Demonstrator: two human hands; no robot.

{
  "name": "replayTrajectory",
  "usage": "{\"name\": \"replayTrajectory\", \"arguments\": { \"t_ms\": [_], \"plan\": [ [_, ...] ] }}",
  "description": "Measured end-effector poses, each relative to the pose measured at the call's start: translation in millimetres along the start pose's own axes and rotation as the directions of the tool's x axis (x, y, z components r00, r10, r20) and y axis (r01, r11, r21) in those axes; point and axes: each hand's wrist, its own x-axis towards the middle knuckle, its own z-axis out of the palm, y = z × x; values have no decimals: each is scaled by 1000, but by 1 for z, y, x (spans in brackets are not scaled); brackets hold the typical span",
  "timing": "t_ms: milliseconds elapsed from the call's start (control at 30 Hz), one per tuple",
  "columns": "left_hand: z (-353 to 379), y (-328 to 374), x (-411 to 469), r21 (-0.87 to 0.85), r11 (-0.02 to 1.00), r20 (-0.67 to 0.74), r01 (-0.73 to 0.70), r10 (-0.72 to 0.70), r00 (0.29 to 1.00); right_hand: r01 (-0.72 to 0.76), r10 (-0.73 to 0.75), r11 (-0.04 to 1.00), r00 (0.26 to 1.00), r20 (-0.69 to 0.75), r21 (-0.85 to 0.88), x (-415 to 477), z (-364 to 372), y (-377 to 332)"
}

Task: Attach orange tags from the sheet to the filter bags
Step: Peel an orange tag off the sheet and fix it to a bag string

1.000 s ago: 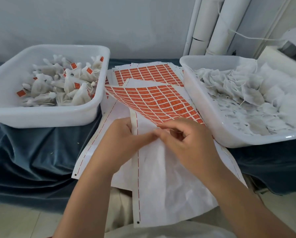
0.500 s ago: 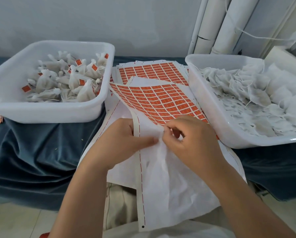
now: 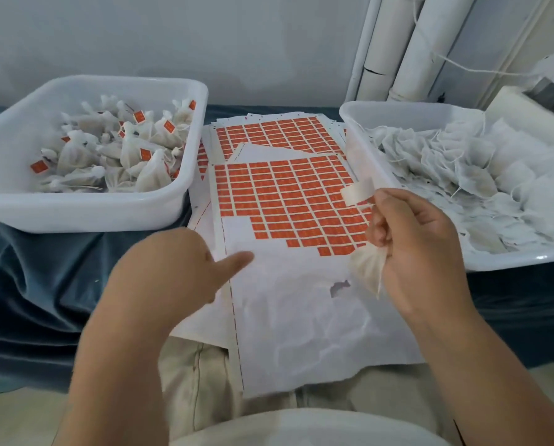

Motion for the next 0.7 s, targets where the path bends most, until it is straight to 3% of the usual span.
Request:
{"name": "replayTrajectory", "arguments": {
  "t_ms": [33,100,167,233,300,400,467,500,567,700],
  "plan": [
    [-3,2,-7,-24,997,-74,-68,66,995,-23,23,1000,1000,12,14,-1,1,0],
    [-6,16,-22,-259,926,-191,-276,231,954,-45,44,998,999,24,48,-3,5,1],
    [-5,42,-32,-604,695,-206,-390,337,919,-43,41,998,999,29,55,-8,10,0],
    [1,62,-36,-843,450,-147,-296,337,930,-44,43,999,999,34,24,-13,13,0],
    [10,73,-35,-942,279,-106,-188,286,952,-43,45,999,998,44,-28,-19,16,2],
    [16,77,-32,-1000,1,26,26,257,966,-44,45,999,997,55,-20,-24,24,4],
    [17,77,-31,-959,-234,87,158,287,954,-45,44,999,998,55,22,-26,26,5],
    [18,76,-31,-939,-295,91,178,285,954,-41,40,999,998,57,25,-27,27,5],
    [21,78,-31,-943,-304,71,137,219,973,-29,27,999,997,69,18,-27,25,5],
    [22,76,-29,-982,-180,-52,-56,-28,998,3,-3,1000,996,93,-2,-24,19,-2]
  ]
}}
